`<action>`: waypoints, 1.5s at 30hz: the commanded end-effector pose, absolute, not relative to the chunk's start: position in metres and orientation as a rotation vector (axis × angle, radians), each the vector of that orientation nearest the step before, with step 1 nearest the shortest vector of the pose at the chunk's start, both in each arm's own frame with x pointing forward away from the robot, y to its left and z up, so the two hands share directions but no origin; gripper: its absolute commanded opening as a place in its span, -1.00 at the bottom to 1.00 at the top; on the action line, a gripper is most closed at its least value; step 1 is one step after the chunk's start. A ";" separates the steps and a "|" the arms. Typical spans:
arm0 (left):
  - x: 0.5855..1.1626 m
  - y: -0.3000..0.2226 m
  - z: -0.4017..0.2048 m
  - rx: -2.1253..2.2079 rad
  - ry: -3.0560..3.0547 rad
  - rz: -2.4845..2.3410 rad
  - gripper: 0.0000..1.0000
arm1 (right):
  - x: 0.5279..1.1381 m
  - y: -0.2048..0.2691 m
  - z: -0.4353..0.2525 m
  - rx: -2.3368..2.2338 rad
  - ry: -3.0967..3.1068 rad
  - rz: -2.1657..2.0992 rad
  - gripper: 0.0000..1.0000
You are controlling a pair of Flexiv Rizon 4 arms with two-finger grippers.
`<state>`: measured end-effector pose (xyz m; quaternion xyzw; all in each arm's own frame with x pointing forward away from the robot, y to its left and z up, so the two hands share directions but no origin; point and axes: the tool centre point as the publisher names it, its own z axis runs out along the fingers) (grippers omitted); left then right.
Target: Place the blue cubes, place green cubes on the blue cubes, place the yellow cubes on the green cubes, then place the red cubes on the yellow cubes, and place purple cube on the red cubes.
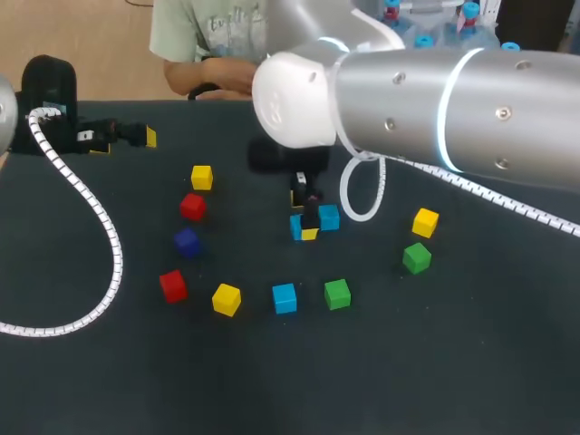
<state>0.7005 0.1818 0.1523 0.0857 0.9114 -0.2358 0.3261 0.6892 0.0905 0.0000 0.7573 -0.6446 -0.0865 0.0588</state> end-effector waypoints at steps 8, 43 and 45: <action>0.700 0.183 0.151 0.228 2.380 -0.628 1.00 | 0.682 0.094 0.001 2.338 -1.923 -0.227 1.00; 0.700 0.183 0.151 0.228 2.380 -0.628 1.00 | 0.689 0.094 -0.001 2.270 -2.024 -0.191 -1.00; 0.700 0.183 0.151 0.228 2.380 -0.628 1.00 | 0.690 0.094 -0.002 2.266 -2.033 -0.189 -1.00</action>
